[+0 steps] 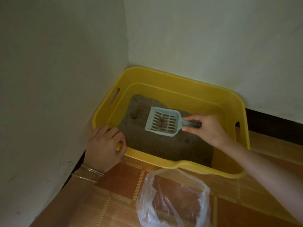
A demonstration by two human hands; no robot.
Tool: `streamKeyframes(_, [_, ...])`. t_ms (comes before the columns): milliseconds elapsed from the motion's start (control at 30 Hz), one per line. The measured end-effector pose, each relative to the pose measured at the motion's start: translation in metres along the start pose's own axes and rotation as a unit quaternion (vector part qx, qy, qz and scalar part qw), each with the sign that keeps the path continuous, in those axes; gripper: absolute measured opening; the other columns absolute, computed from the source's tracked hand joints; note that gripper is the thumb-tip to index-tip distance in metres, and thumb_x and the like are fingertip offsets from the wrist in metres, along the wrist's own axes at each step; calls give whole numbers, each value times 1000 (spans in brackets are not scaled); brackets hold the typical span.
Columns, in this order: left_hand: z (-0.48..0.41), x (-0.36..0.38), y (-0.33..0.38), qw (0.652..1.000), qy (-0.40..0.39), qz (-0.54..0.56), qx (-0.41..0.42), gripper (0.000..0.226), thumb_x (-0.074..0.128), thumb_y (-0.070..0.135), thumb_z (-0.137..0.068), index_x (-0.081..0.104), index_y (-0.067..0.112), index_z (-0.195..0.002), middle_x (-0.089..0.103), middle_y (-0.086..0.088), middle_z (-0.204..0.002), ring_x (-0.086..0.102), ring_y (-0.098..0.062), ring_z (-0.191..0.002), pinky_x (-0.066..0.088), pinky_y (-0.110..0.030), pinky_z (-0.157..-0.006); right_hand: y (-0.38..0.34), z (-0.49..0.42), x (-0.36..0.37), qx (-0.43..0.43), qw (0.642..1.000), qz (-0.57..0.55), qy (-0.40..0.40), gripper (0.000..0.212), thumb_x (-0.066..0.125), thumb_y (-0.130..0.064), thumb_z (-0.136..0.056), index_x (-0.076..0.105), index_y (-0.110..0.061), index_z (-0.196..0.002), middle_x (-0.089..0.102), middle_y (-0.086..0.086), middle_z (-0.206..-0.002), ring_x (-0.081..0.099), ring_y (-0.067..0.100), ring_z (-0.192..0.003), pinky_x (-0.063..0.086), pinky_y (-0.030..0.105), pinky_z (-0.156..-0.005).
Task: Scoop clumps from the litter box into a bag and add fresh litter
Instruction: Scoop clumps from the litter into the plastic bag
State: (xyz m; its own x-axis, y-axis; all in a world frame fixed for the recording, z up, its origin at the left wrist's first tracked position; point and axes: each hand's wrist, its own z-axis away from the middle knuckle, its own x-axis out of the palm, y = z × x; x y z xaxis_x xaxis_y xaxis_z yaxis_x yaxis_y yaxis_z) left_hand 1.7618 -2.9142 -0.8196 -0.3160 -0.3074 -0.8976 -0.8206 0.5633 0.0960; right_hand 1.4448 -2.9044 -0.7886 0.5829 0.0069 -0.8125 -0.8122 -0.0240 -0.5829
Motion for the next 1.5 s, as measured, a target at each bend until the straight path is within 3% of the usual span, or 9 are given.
streamKeyframes(133, [2,0,1,1000,2,-2,2,24,48,25,-82,62,17,-63,57,2,-66,52,-23,-71,39,-35,-69,1,9,-6,14,1000,-18,-2,33,76,-26,-73,69,-22,-104,65,-13,-93,62,5,-81,48,21,-72])
streamKeyframes(367, [3,1,0,1000,-4,-9,3,24,48,24,-81,62,16,-63,57,0,-65,54,-25,-70,40,-37,-69,-2,27,-11,14,1000,-14,-6,32,75,-30,-73,70,-22,-104,64,-16,-88,58,-1,-78,46,16,-67])
streamKeyframes(467, [4,2,-2,1000,1,-6,6,24,47,23,-81,62,15,-63,56,-1,-65,54,-26,-70,40,-36,-70,-3,30,-14,33,999,-10,17,31,74,-32,-75,70,-22,-104,67,-10,-93,60,6,-81,48,25,-70])
streamKeyframes(700, [10,0,-2,1000,8,17,10,24,48,24,-79,67,10,-74,60,-5,-74,47,-24,-82,37,-37,-76,-29,56,-30,30,999,-32,29,32,72,-33,-74,69,-24,-105,68,-7,-95,61,5,-84,48,25,-72])
streamKeyframes(1000, [38,-29,16,989,-92,103,61,36,45,23,-82,68,4,-102,64,-11,-112,53,-30,-113,37,-39,-101,-59,143,-58,-21,999,-43,-19,37,67,-38,-66,69,-25,-100,64,-21,-78,58,-8,-75,40,5,-63])
streamKeyframes(1133, [66,-27,39,967,-142,150,151,37,49,20,-80,67,9,-111,63,-6,-117,55,-26,-113,43,-39,-96,-49,174,-53,5,998,-31,-61,34,68,-43,-67,67,-33,-100,64,-22,-94,59,-6,-85,46,12,-71])
streamKeyframes(1233, [89,-13,57,943,-174,184,214,35,54,27,-81,64,14,-113,62,-3,-119,52,-22,-115,40,-37,-96,-36,189,-35,54,992,-35,-110,32,75,-30,-71,65,-39,-100,63,-21,-93,57,-6,-89,45,14,-76])
streamKeyframes(1400, [110,4,73,907,-245,198,280,71,80,47,-58,53,22,-119,62,-3,-122,48,-17,-118,33,-33,-101,-14,191,0,28,991,36,-129,33,77,-21,-72,69,-21,-104,63,-13,-93,60,2,-81,51,22,-73])
streamKeyframes(1500, [112,12,76,891,-299,151,305,84,84,58,-41,61,25,-114,64,1,-119,54,-17,-115,36,-34,-103,-3,184,17,9,989,75,-126,35,77,-15,-72,69,-13,-106,64,-6,-96,61,8,-82,49,23,-73])
